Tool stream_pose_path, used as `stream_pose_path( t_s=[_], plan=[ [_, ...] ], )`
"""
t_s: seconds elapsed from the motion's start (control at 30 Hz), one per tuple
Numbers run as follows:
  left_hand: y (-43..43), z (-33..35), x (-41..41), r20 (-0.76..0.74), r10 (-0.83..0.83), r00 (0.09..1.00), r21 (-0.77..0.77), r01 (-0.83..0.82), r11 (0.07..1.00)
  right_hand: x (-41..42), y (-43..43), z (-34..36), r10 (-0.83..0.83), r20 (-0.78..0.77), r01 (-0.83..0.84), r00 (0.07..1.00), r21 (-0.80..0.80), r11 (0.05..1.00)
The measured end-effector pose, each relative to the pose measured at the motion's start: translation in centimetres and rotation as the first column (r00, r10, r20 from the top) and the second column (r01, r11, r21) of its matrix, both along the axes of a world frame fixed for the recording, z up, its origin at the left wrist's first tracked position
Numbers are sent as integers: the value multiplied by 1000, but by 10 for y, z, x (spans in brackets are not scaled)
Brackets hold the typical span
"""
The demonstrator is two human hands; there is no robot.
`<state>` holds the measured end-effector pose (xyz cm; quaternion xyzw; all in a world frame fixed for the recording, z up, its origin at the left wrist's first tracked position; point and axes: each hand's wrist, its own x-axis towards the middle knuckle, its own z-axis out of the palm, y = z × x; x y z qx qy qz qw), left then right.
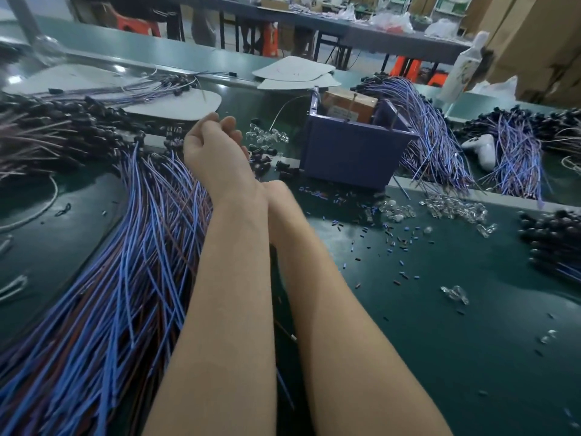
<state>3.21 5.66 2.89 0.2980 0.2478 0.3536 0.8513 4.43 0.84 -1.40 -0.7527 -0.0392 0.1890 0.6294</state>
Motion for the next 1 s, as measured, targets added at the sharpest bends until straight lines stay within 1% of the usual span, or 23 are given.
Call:
stream_pose_path(
  t_s=[0.03,0.07,0.13,0.17,0.2,0.23,0.27,0.3,0.33,0.37,0.4,0.43,0.47,0.5,0.53,0.57,0.63,0.67,0.7,0.73,0.8,0.93,1.0],
  plan=[
    [-1,1,1,5,5,1000,10,-5,1000,1,-4,3,3,-7,-2,1000,31,1000],
    [-4,2,1,12,8,1000,23,-9,1000,1,-10,7,9,-1,-9,1000,102,995],
    [-12,5,0,27,-20,999,74,18,997,1,-28,18,-7,76,-13,997,256,966],
    [-17,7,0,50,-78,996,113,72,991,1,-39,24,-43,125,0,991,325,946],
    [-23,9,-1,90,-182,979,169,165,972,2,-51,29,-99,179,22,979,387,922],
    [-30,10,-1,121,-321,939,254,283,925,2,-65,34,-173,227,58,959,439,897],
    [-38,11,-1,115,-474,873,359,409,839,2,-80,38,-262,254,110,931,490,865],
    [-48,11,0,50,-615,787,462,528,713,1,-95,41,-353,259,165,899,546,821],
    [-59,11,0,-71,-721,690,536,636,556,1,-109,44,-440,237,221,866,607,763],
    [-71,10,1,-226,-774,591,567,726,389,2,-123,45,-516,198,270,833,670,692],
    [-83,6,2,-378,-780,500,551,798,245,0,-136,46,-580,144,312,802,727,612],
    [-96,1,5,-493,-761,422,499,853,149,0,-148,45,-628,77,351,774,774,527],
    [-108,-5,7,-557,-749,360,431,895,110,-1,-159,44,-663,2,389,749,808,442],
    [-119,-12,10,-560,-760,329,361,923,134,-1,-169,41,-685,-67,424,725,827,368],
    [-129,-20,13,-500,-797,338,288,933,215,-1,-179,37,-702,-128,459,701,834,306],
    [-137,-27,15,-391,-834,390,212,920,331,-1,-188,32,-720,-180,498,670,828,257],
    [-143,-38,19,-108,-824,557,53,831,554,-1,-205,22,-765,-251,561,594,810,170],
    [-143,-42,21,11,-778,628,-18,778,628,0,-214,17,-787,-281,584,550,803,122],
    [-142,-47,23,87,-728,680,-62,733,677,2,-221,12,-801,-310,598,512,798,74],
    [-140,-51,24,124,-693,710,-79,703,706,3,-227,7,-806,-336,608,486,793,36],
    [-139,-58,24,124,-678,725,-81,688,721,6,-233,-1,-800,-374,627,468,779,3],
    [-139,-66,24,42,-729,683,-75,730,679,13,-227,-14,-815,-367,673,448,738,38],
    [-138,-68,26,19,-715,698,-50,715,697,15,-226,-16,-832,-355,695,426,717,49]
  ],
)
